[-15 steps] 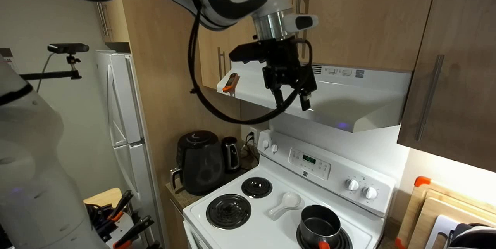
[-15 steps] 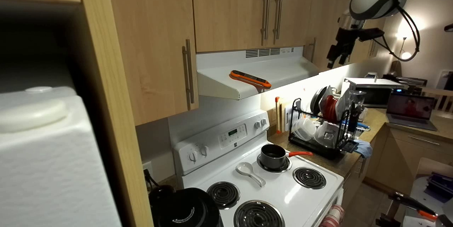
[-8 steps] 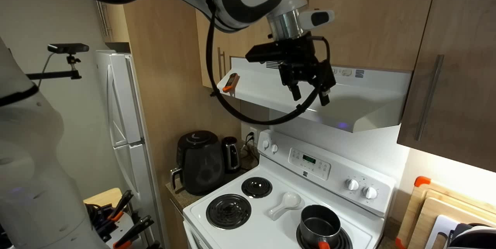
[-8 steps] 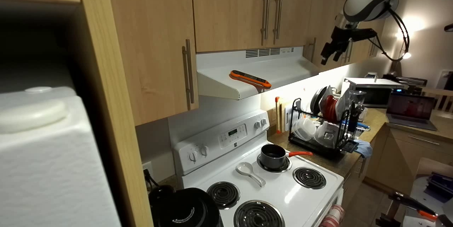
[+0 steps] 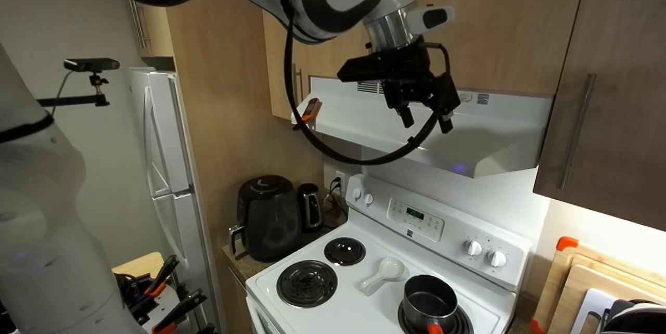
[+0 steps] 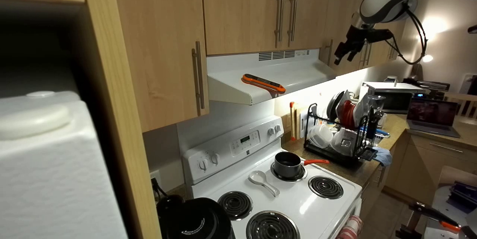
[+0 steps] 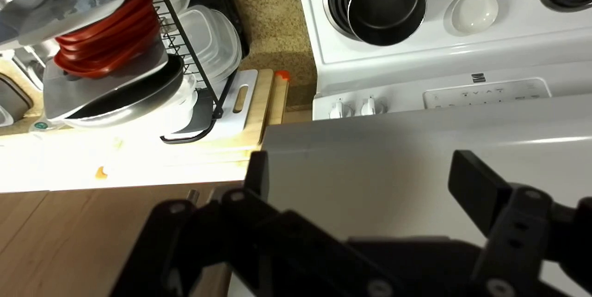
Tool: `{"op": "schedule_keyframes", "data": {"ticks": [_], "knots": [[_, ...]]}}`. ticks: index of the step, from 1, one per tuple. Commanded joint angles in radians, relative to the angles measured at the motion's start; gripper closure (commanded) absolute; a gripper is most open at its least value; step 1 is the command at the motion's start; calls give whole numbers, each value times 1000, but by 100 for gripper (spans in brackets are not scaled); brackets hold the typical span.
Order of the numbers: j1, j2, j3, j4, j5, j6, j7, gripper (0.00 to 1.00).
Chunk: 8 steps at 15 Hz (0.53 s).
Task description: Turn on the light on top of the stove
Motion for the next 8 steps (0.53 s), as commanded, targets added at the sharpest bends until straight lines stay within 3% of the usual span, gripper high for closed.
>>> {"op": "schedule_keyframes", "data": {"ticks": [1, 2, 8], "knots": [[-7, 6, 15, 23, 32, -52, -12, 0], [-13, 1, 16, 7, 10, -14, -2, 0], [-12, 1, 20, 9, 13, -34, -2, 0]]}}
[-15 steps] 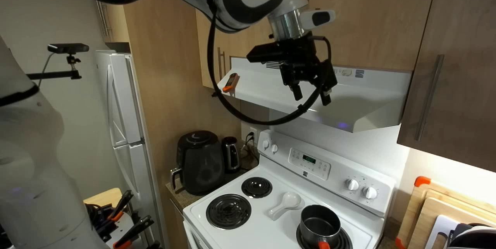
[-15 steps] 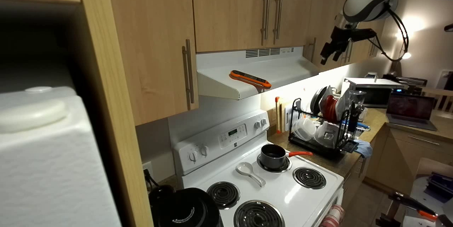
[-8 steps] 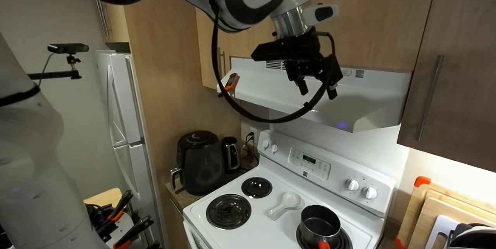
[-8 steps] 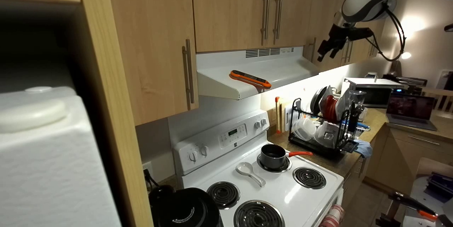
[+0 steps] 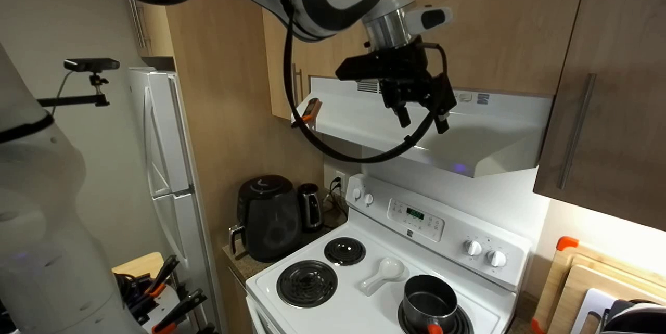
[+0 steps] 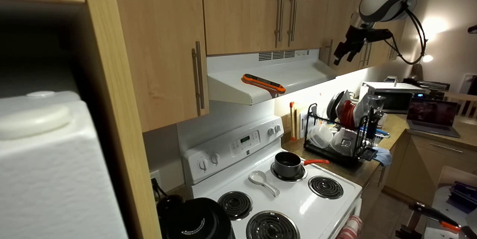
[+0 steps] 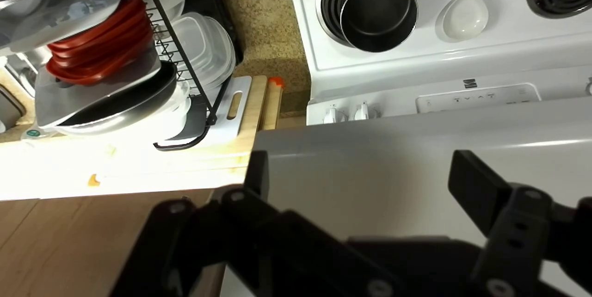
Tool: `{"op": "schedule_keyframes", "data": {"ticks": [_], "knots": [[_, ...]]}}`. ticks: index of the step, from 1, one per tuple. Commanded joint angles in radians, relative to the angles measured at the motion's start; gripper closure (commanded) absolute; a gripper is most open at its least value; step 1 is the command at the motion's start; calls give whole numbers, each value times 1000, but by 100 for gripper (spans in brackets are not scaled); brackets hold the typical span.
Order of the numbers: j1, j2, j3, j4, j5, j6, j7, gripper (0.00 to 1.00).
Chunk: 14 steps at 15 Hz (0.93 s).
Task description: Turn on the light on top of the stove
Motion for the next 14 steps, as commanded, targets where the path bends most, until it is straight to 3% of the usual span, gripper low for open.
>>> {"op": "schedule_keyframes", "data": {"ticks": [1, 14], "knots": [[-12, 1, 12, 2, 3, -2, -2, 0], [0, 51, 40, -95, 20, 362, 30, 0]]}}
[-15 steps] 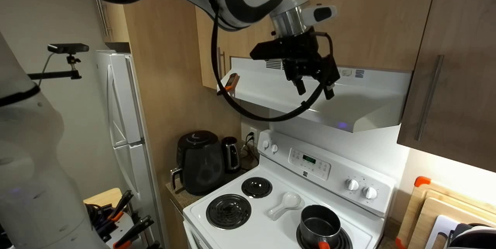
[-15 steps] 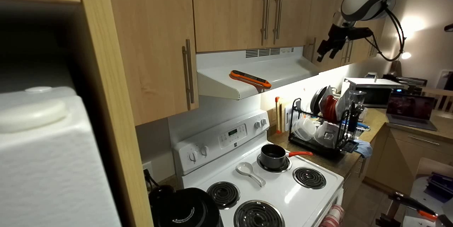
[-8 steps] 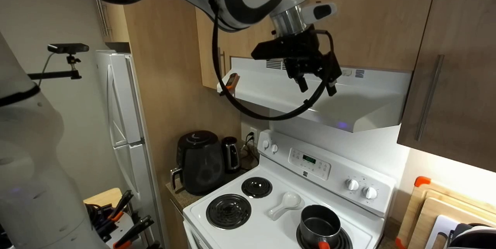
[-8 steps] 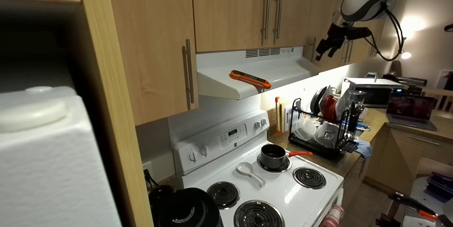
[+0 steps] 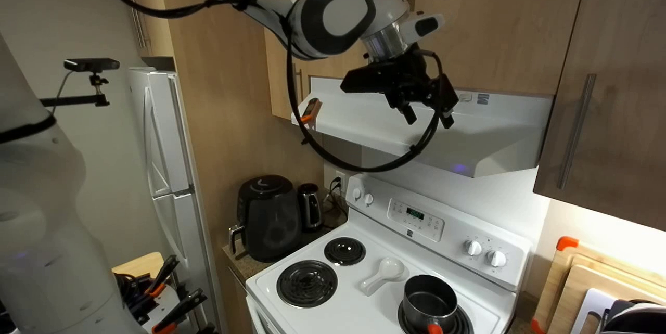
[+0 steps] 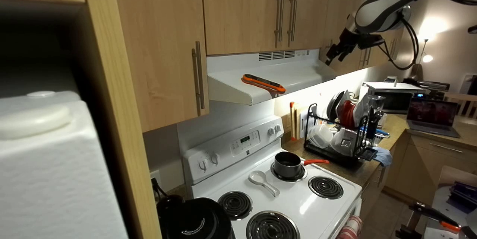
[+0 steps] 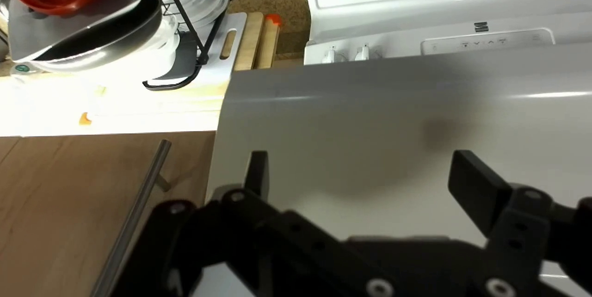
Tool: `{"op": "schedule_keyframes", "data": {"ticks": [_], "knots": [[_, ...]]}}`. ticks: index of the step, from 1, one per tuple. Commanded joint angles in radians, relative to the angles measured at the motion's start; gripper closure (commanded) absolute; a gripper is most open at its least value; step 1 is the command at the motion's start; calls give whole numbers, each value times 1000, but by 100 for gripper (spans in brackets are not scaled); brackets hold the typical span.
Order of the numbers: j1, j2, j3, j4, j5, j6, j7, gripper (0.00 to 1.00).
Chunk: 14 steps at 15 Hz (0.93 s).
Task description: Turn on the light on top of the stove
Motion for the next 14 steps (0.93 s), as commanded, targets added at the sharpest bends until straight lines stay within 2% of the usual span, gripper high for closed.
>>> {"op": "schedule_keyframes", "data": {"ticks": [1, 7, 14], "knots": [[-3, 37, 16, -41, 11, 161, 35, 0], [-8, 113, 22, -31, 15, 388, 72, 0], [-13, 172, 20, 35, 53, 480, 113, 0]]}}
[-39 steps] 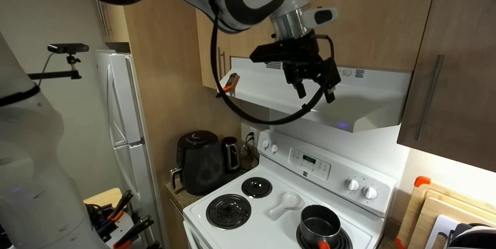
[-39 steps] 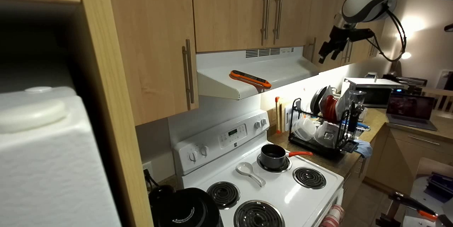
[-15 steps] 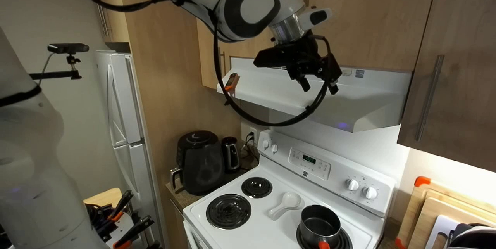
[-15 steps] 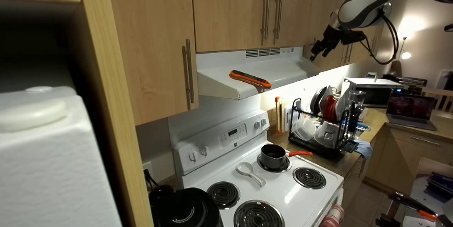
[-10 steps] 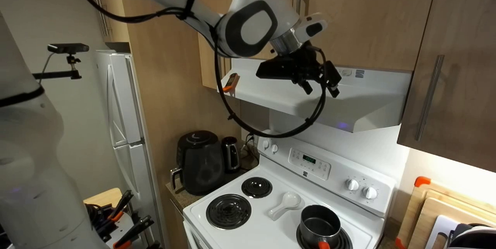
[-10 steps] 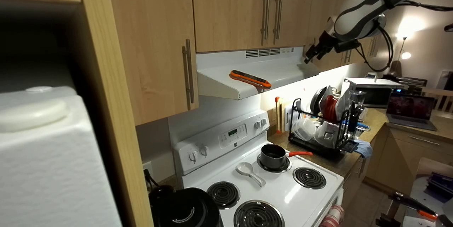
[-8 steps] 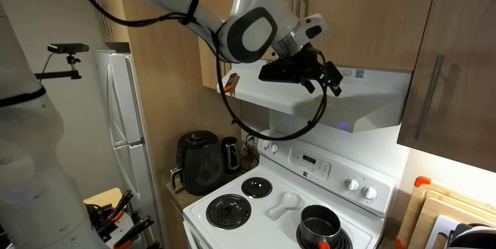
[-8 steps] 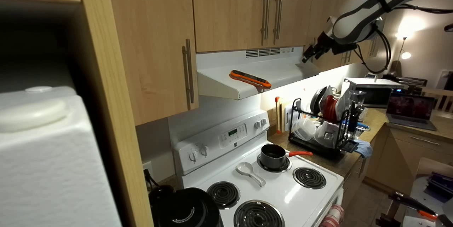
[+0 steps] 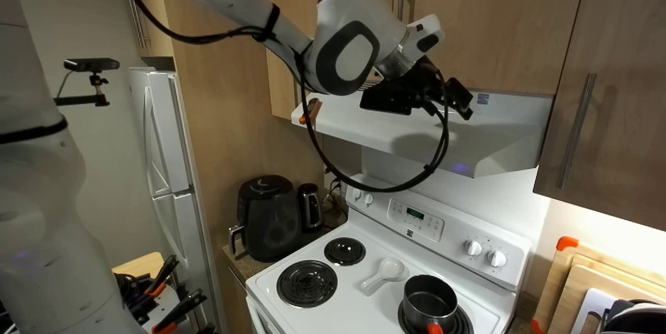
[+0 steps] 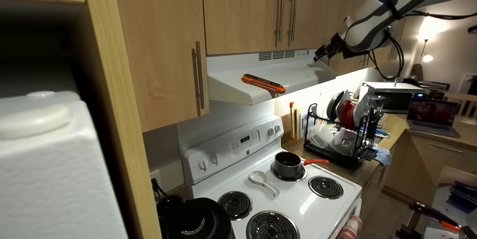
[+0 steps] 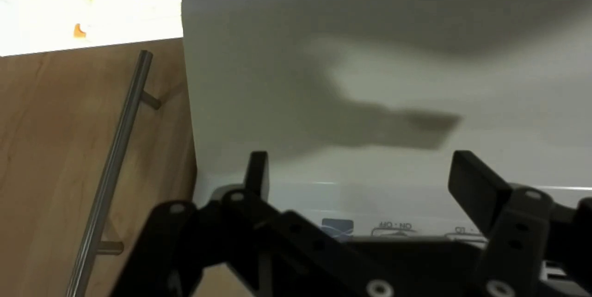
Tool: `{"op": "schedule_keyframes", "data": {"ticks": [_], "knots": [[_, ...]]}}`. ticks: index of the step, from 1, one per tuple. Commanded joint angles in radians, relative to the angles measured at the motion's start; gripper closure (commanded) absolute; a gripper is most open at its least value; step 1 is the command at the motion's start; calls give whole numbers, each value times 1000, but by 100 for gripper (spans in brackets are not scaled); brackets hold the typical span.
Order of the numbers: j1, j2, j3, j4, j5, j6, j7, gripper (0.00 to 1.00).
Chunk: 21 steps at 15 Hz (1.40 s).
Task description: Turn on the light on top of the stove
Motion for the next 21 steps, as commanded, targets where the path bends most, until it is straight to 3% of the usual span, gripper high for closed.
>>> {"op": "schedule_keyframes", "data": {"ticks": [1, 10, 11, 21], "knots": [[-10, 45, 5, 56, 39, 44, 25, 0], [-11, 91, 6, 111, 54, 70, 48, 0], [-11, 95, 6, 112, 55, 74, 48, 22], [-12, 102, 8, 102, 56, 99, 46, 85]]}}
